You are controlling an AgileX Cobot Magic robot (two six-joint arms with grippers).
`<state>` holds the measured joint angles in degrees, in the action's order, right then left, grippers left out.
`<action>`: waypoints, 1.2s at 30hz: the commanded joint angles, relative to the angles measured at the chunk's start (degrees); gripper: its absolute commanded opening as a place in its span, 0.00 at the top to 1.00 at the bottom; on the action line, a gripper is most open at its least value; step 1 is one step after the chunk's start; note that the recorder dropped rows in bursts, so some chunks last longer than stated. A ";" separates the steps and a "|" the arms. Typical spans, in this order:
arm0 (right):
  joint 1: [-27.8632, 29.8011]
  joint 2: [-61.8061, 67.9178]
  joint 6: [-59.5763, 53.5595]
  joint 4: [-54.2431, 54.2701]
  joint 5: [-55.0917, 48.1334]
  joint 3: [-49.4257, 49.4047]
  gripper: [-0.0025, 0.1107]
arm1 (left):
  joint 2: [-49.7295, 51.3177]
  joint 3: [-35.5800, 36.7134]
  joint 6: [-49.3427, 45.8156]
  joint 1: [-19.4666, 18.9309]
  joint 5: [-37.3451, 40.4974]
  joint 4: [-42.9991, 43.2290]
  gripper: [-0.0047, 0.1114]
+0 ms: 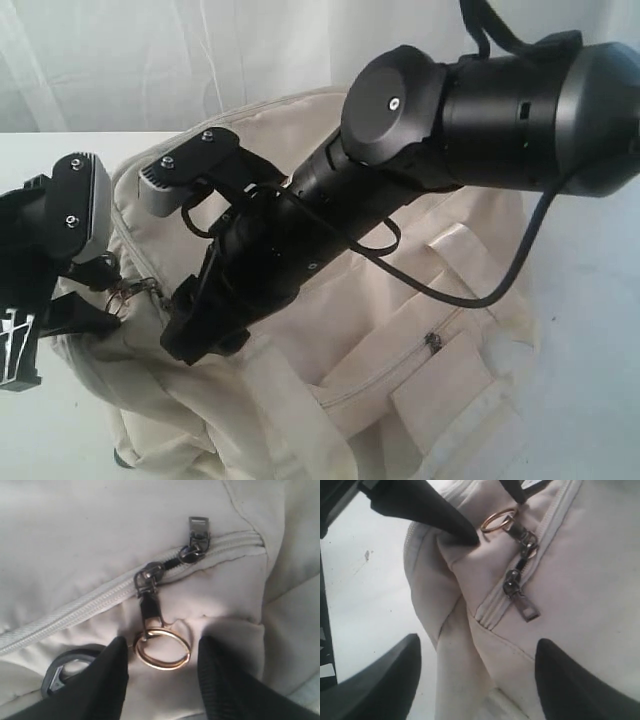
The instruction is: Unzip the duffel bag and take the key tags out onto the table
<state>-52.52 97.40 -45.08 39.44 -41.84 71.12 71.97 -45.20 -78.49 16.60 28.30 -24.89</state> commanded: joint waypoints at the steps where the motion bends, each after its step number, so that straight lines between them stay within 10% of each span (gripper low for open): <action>1: -0.07 0.67 -1.86 1.47 -0.96 0.15 0.44 | 1.59 0.58 0.37 0.24 0.78 -3.56 0.53; 15: -0.07 0.67 -1.14 1.47 -3.04 0.15 0.44 | 3.72 0.58 0.55 0.24 1.17 -6.67 0.55; 25: -0.07 0.67 -1.14 1.47 -3.16 0.15 0.44 | 0.69 -3.55 4.28 0.14 7.14 -6.40 0.95; 36: -0.07 0.67 -1.14 1.47 -3.27 0.15 0.44 | -2.91 -3.48 5.29 0.14 6.14 -3.31 0.96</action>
<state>-52.52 98.17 -45.85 40.63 -44.86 71.12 70.34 -48.64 -73.81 16.60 33.30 -27.96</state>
